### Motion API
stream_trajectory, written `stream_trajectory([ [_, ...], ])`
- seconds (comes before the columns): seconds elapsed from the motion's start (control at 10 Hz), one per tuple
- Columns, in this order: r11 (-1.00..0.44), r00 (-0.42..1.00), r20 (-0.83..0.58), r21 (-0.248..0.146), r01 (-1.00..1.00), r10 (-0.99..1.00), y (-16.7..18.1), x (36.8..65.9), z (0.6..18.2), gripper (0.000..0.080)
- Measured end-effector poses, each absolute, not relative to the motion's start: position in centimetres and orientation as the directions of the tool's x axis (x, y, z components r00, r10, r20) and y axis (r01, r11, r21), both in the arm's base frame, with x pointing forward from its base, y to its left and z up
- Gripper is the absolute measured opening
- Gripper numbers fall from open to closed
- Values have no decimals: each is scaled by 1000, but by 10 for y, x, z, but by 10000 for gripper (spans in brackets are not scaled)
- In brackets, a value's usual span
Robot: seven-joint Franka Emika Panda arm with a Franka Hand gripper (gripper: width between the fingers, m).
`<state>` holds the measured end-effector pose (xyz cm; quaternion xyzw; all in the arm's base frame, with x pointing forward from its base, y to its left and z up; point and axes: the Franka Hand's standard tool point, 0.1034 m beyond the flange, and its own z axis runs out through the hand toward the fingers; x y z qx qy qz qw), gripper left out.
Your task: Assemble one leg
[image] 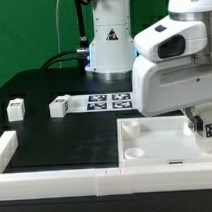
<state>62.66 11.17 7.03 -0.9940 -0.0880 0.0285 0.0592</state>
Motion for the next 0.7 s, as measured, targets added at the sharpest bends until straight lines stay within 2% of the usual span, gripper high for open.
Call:
stream_trajectory([
  [0.4, -989, 994, -57, -120, 85, 92, 112, 626, 70, 290],
  [0.7, -923, 925, -104, -81, -375, -366, 113, 626, 69, 290],
])
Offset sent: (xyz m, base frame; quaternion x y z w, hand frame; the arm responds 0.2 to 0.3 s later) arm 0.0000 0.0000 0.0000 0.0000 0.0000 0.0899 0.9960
